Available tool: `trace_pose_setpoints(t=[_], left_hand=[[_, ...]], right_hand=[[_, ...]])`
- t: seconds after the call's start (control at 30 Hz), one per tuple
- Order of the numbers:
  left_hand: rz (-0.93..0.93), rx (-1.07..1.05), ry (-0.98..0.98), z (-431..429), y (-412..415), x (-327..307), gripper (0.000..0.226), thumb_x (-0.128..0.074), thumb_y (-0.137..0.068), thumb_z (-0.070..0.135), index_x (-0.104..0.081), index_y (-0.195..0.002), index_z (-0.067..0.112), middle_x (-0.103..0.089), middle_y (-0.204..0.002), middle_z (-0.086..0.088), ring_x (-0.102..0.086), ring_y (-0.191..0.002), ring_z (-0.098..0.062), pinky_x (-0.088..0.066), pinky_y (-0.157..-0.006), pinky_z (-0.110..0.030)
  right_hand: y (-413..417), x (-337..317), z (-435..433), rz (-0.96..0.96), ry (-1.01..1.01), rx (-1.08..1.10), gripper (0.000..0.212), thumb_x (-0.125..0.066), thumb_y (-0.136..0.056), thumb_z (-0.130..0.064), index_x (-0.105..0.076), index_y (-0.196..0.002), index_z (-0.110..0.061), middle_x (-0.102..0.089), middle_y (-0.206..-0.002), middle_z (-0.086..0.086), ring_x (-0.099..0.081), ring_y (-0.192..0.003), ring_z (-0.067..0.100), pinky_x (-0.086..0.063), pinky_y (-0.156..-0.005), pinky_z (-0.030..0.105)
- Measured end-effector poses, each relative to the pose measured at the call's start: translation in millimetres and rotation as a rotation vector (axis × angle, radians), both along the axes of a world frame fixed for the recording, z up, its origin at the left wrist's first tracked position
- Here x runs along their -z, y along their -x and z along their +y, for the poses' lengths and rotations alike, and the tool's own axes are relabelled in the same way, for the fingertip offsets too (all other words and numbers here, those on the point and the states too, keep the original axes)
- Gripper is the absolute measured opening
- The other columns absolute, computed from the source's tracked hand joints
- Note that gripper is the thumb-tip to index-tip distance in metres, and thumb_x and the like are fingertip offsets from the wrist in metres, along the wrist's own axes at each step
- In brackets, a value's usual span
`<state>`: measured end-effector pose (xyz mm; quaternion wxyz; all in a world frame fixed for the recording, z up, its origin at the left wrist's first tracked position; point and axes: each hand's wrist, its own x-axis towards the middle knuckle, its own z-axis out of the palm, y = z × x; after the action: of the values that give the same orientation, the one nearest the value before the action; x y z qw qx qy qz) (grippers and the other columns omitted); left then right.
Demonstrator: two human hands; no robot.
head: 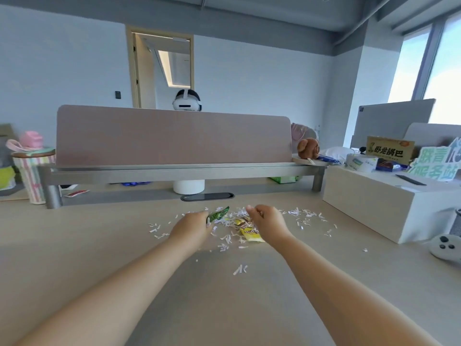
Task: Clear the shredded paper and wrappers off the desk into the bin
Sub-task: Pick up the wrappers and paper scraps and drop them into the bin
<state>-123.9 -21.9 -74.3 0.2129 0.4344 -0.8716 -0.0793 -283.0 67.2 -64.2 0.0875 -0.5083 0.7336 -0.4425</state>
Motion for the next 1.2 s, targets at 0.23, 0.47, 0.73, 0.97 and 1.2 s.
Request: trace_pose_setpoints(t=[0.23,0.47,0.73,0.97,1.2], left_hand=[[0.1,-0.123,0.064,-9,-69,-40,0.022,-0.04,-0.096,0.028,-0.043,-0.081,0.012,-0.04,-0.059,0.001,-0.041,-0.062,-0.025,-0.021,-0.046,-0.03],[0.18,-0.323,0.154,-36,-177,-91,0.033,-0.039,-0.097,0.03,-0.056,-0.104,0.003,-0.054,-0.069,-0.003,-0.051,-0.08,-0.031,-0.033,-0.064,-0.031],[0.215,-0.588,0.316,-56,-322,-153,0.034,-0.035,-0.099,0.028,-0.053,-0.112,0.002,-0.056,-0.075,-0.013,-0.055,-0.087,-0.036,-0.035,-0.064,-0.033],[0.12,-0.702,0.205,-92,-390,-137,0.034,-0.037,-0.097,0.032,-0.056,-0.102,0.004,-0.041,-0.058,-0.002,-0.045,-0.063,-0.026,-0.031,-0.054,-0.03],[-0.255,-0.643,-0.158,-102,-405,-136,0.051,-0.058,-0.083,0.049,-0.051,-0.117,0.011,-0.062,-0.103,-0.007,-0.056,-0.071,-0.019,-0.043,-0.059,-0.028]], right_hand=[[-60,-33,-44,-0.028,0.1,-0.15,0.045,-0.043,-0.095,-0.034,-0.04,-0.055,-0.012,-0.04,-0.051,-0.001,-0.036,-0.049,0.014,-0.029,-0.052,0.027],[-152,-70,-106,-0.089,0.197,-0.362,0.046,-0.042,-0.095,-0.034,-0.043,-0.056,-0.009,-0.045,-0.054,0.004,-0.039,-0.052,0.018,-0.03,-0.056,0.024],[-292,-117,-158,-0.051,0.291,-0.62,0.049,-0.041,-0.095,-0.035,-0.038,-0.05,-0.016,-0.043,-0.052,-0.001,-0.045,-0.062,0.022,-0.033,-0.053,0.023],[-369,-126,-178,-0.127,0.339,-0.752,0.05,-0.043,-0.095,-0.034,-0.031,-0.048,-0.02,-0.036,-0.045,-0.006,-0.034,-0.047,0.01,-0.029,-0.05,0.02],[-383,-126,-195,-0.142,0.365,-0.776,0.05,-0.043,-0.095,-0.034,-0.033,-0.048,-0.021,-0.034,-0.047,-0.005,-0.033,-0.047,0.01,-0.031,-0.053,0.023]])
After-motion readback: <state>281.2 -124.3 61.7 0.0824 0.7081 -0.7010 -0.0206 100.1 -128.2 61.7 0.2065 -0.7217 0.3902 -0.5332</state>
